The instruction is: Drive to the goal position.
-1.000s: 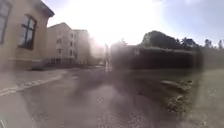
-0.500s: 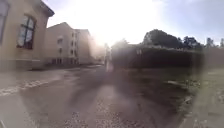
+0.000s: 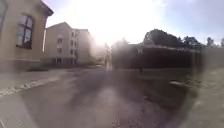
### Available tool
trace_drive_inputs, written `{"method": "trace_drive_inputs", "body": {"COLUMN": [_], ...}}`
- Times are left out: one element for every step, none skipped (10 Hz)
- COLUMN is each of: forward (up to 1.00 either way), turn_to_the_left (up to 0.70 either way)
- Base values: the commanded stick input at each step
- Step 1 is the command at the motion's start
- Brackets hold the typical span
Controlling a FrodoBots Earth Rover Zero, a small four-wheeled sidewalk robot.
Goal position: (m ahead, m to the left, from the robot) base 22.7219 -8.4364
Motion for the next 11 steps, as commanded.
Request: {"method": "trace_drive_inputs", "body": {"forward": [0.44, 0.44, 0.44, 0.44, 0.44, 0.44, 0.44, 0.44, 0.44, 0.44, 0.44], "turn_to_the_left": [0.02, 0.02, 0.02, 0.02, 0.02, 0.02, 0.02, 0.02, 0.02, 0.02, 0.02]}}
